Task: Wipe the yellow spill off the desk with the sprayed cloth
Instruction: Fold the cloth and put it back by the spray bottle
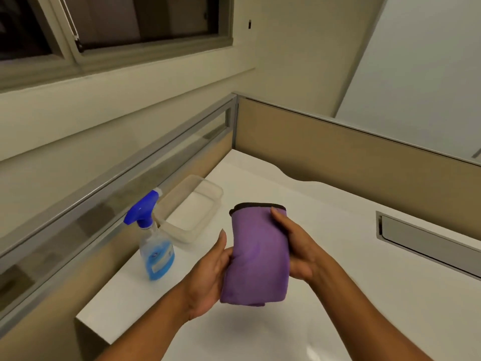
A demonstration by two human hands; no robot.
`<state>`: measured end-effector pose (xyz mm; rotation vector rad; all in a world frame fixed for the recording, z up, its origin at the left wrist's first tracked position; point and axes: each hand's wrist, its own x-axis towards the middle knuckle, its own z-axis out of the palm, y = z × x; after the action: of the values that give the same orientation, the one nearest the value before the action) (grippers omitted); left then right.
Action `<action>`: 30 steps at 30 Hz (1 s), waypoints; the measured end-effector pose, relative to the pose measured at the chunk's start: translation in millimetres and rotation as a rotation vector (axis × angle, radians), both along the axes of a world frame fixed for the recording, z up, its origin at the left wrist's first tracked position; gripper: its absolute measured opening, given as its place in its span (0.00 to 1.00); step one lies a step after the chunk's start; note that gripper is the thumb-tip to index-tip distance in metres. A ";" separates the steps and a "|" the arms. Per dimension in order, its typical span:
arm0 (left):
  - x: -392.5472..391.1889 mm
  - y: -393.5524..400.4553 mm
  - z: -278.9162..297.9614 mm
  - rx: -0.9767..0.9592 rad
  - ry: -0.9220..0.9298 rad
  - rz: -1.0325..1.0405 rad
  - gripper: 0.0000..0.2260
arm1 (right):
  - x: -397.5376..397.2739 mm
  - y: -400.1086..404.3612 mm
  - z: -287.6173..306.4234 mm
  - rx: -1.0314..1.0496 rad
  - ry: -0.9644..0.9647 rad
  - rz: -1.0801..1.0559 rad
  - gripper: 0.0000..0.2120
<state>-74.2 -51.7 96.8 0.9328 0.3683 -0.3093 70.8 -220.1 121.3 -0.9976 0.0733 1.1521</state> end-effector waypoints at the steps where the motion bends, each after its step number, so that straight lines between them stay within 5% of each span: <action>1: 1.5 7.6 0.3 -0.023 0.010 0.036 0.34 | 1.9 9.7 -0.4 0.001 0.008 0.004 0.34; 10: 4.9 61.5 -30.6 -0.381 0.060 0.605 0.33 | 41.9 131.1 -8.6 0.078 0.032 -0.177 0.23; 12: 5.7 63.8 -37.7 -0.329 0.048 0.652 0.30 | 58.2 153.1 -11.8 0.102 0.016 -0.238 0.23; 16: 16.3 65.9 -52.5 0.449 0.023 0.375 0.21 | 92.8 194.8 -19.0 0.117 -0.012 -0.360 0.23; 19: 29.5 76.9 -76.1 1.328 -0.070 0.001 0.32 | 110.8 220.8 -27.0 0.109 -0.014 -0.413 0.21; 21: 37.9 84.3 -79.9 1.645 -0.102 -0.183 0.36 | 119.4 235.8 -35.2 0.094 -0.020 -0.428 0.20; 25: 51.9 91.9 -91.7 1.796 -0.023 -0.420 0.40 | 128.8 261.3 -54.4 0.055 -0.015 -0.428 0.19; 30: 54.2 92.3 -114.7 1.809 -0.010 -0.458 0.40 | 133.5 275.3 -80.4 0.012 0.002 -0.377 0.16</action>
<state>-20.0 40.7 -17.9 2.8153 0.3696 -0.3460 204.3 55.2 40.9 -0.9248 0.2454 0.8072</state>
